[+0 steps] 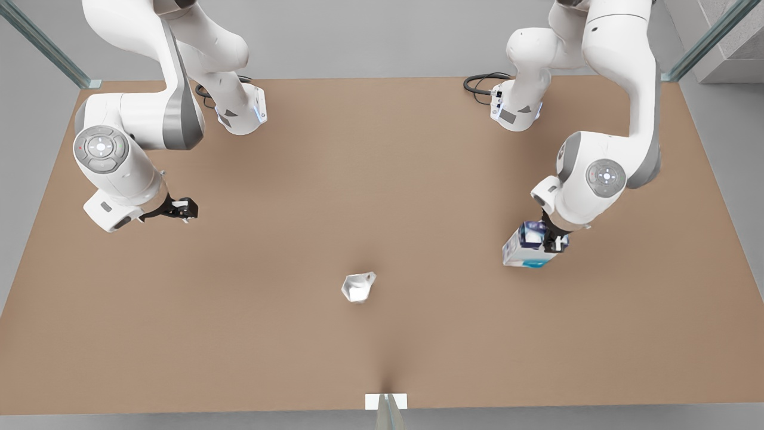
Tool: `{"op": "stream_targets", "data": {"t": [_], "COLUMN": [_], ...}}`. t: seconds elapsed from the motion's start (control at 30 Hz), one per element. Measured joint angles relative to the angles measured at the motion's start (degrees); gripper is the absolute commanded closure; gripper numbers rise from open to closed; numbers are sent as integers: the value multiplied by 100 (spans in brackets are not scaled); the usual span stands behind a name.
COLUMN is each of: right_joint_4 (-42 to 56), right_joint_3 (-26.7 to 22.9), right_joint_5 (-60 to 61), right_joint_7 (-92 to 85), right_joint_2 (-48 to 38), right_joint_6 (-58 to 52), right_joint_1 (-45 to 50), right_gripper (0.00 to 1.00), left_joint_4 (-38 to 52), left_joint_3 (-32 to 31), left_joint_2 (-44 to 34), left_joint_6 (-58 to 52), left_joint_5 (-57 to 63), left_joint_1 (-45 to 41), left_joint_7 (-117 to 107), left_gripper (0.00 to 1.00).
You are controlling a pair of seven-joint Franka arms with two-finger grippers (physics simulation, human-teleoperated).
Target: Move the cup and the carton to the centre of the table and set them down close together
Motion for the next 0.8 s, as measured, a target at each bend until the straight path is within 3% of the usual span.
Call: {"op": "stream_targets", "data": {"t": [0.33, 0.53, 0.8], "right_joint_4": [8, 9, 9], "right_joint_3": [0, 0, 0], "right_joint_5": [8, 18, 18], "right_joint_7": [-8, -18, -18], "right_joint_2": [-5, -11, -9], "right_joint_6": [-13, -44, -35], "right_joint_1": [-8, -9, -11], "right_gripper": [0, 0, 0], "left_joint_4": [1973, 2319, 2523], "left_joint_3": [52, 52, 377], "left_joint_2": [1257, 1725, 2360], "left_joint_6": [-931, -698, -190], "left_joint_5": [-391, -736, -841], "left_joint_1": [-2196, -3271, -3646], "left_joint_7": [-2044, -3583, -3587], "left_gripper": [45, 45, 43]}}
